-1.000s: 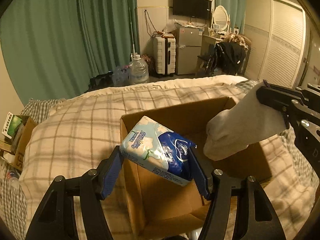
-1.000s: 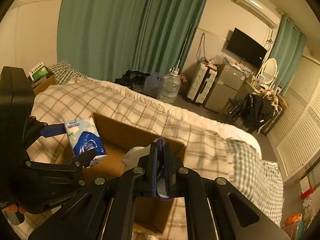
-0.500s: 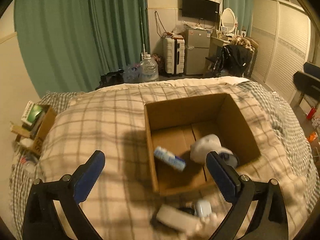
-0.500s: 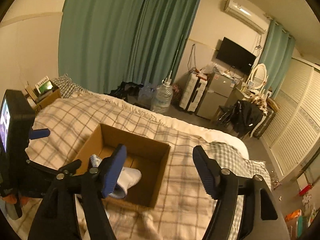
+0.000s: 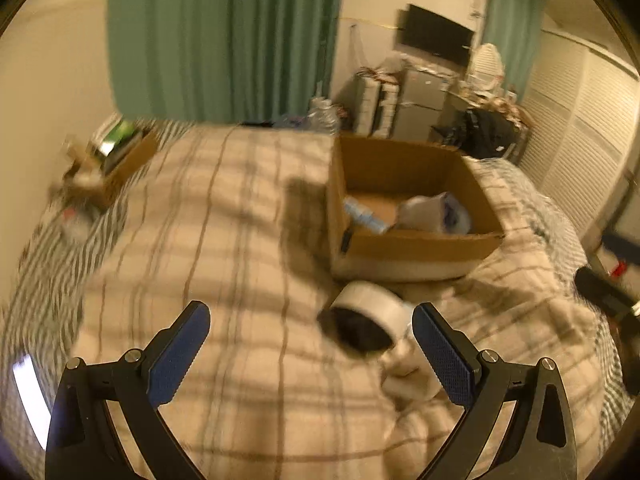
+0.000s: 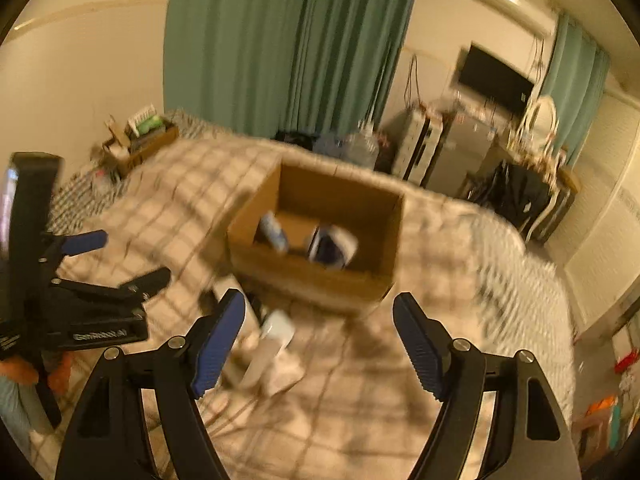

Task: Organize objects
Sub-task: 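Grasp the white bottle with the right gripper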

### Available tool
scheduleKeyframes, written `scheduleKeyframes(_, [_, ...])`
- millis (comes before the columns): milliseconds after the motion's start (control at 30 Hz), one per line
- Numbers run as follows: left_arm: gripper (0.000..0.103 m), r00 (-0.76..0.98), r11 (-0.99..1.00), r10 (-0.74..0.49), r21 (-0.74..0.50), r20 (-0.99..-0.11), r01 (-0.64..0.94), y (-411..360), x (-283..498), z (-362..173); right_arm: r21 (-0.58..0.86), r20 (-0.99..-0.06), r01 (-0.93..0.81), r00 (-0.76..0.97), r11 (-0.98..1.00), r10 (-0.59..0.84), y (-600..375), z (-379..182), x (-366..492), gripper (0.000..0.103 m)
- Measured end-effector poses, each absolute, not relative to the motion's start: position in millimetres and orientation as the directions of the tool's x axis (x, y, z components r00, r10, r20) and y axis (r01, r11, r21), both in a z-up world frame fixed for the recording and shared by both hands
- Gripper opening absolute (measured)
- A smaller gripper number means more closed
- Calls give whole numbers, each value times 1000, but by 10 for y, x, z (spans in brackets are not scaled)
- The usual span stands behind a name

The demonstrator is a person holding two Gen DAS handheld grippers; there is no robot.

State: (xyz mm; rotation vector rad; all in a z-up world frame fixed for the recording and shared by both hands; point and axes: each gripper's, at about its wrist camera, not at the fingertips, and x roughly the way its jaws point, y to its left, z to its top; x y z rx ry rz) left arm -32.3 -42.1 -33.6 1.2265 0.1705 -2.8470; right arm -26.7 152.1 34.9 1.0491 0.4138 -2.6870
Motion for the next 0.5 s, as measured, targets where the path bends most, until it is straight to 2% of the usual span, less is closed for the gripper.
scheduleKeyframes(167, [103,-619,-992,-67,-14,-783,124,-491,-371,-726,-207,-790,317,-612,-926,-33,1351,-443,-588,76])
scheduleKeyframes(400, [103,-601,-991,-61,-22,-797,131,-556,-469,-876,-176,-863,346,-504,-922,-24,1243,-978,-817,75])
scheduleKeyframes(433, [103,-593,-991,-57,-27,-803,131,-562,-487,-901,-168,-866,353,-499,-920,-33,1214,-1009,-831,73])
scheduleKeyframes(467, [103,-585,-991,-53,-29,-809,130,-564,-501,-927,-168,-867,360,-496,-918,-36,1193,-1023,-835,66])
scheduleKeyframes(500, [103,-578,-991,-49,-32,-815,129,-564,-510,-951,-170,-868,367,-494,-915,-37,1163,-1039,-837,53])
